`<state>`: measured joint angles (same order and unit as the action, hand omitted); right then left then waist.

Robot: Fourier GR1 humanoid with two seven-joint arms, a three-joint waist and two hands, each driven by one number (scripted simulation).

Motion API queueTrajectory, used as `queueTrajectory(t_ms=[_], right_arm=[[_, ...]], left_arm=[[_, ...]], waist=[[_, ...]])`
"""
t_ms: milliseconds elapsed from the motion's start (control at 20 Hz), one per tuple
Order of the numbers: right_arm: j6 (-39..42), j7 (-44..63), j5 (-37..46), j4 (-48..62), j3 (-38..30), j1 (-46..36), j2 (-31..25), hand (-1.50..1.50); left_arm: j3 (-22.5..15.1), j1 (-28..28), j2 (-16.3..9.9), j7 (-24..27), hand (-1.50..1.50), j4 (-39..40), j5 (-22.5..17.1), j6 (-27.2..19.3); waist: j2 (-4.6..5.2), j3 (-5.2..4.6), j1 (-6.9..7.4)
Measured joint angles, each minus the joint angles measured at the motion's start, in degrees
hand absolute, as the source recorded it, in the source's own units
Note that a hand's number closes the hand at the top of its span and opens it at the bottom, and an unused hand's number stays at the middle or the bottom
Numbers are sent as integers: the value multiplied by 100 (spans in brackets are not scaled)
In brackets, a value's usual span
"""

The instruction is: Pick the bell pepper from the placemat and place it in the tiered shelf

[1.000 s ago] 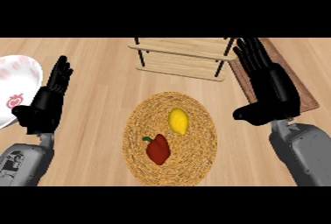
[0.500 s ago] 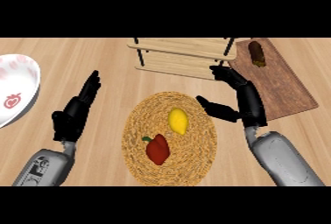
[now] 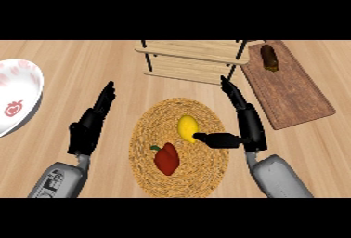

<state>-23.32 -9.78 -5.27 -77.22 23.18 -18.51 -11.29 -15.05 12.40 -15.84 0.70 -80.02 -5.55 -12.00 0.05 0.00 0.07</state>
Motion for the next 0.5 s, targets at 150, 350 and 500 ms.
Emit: queueTrajectory(t_ms=[150, 350, 500], right_arm=[[384, 717, 220, -401, 284, -197, -406, -150], [653, 1911, 625, -1013, 634, -624, -651, -150], [922, 2845, 902, -1436, 911, -915, -765, -150]], left_arm=[[-3, -61, -3, -82, 0, -82, 19, 15], [32, -121, -2, -89, 0, -132, 32, 70], [56, -131, 32, -92, 0, -109, 60, 80]], waist=[[-23, -5, -15], [-34, -8, -20], [-40, -10, -32]])
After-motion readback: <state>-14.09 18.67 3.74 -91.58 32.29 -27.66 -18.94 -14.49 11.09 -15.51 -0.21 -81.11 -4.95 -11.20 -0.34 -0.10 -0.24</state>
